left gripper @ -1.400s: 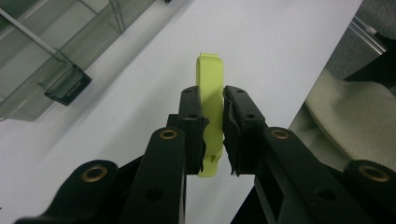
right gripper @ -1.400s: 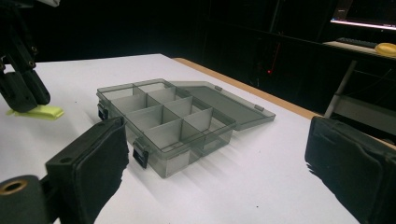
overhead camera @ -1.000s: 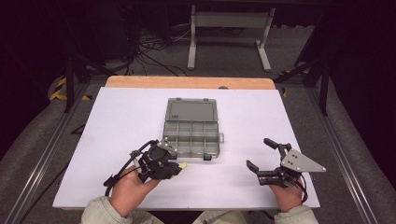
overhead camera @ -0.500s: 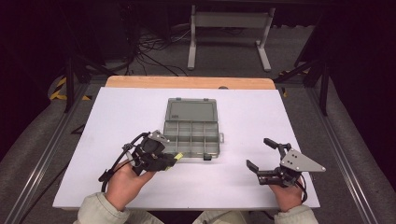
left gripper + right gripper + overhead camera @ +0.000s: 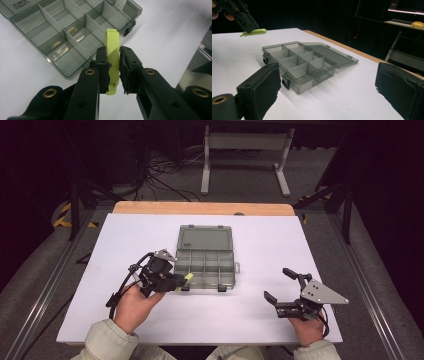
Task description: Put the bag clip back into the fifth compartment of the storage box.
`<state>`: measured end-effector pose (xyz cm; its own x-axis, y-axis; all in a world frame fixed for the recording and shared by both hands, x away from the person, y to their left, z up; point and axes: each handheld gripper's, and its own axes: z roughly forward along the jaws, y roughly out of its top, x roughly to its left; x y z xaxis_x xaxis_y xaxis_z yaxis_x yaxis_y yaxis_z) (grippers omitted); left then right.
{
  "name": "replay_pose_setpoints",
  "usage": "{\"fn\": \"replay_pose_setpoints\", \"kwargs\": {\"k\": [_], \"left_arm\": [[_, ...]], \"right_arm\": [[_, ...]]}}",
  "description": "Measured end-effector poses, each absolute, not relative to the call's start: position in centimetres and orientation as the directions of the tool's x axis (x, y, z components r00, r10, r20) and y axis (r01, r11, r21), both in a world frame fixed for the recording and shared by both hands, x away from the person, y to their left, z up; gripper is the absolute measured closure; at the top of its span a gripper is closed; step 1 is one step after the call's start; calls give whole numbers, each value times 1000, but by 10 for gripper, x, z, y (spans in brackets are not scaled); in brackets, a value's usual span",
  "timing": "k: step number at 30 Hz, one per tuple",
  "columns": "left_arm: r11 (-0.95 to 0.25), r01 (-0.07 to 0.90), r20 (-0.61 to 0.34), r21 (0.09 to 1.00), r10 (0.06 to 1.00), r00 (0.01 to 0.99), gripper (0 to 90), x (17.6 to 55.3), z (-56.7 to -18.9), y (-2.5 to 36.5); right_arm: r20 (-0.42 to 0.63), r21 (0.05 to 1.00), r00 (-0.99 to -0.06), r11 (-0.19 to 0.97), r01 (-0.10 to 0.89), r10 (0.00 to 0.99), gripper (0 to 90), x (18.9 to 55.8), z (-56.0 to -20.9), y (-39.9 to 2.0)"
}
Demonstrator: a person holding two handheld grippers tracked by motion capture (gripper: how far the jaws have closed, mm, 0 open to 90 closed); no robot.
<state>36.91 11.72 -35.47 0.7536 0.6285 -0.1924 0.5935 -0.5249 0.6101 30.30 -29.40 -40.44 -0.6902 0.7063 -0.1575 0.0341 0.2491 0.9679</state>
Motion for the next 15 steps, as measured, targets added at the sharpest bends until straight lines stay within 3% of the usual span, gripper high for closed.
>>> {"fn": "replay_pose_setpoints", "kwargs": {"k": [15], "left_arm": [[-461,616,-191,638,681,707,778,387,-360,122]], "right_arm": [[-159,968,-689,248,32,707,66,302,-404,-295]]}}
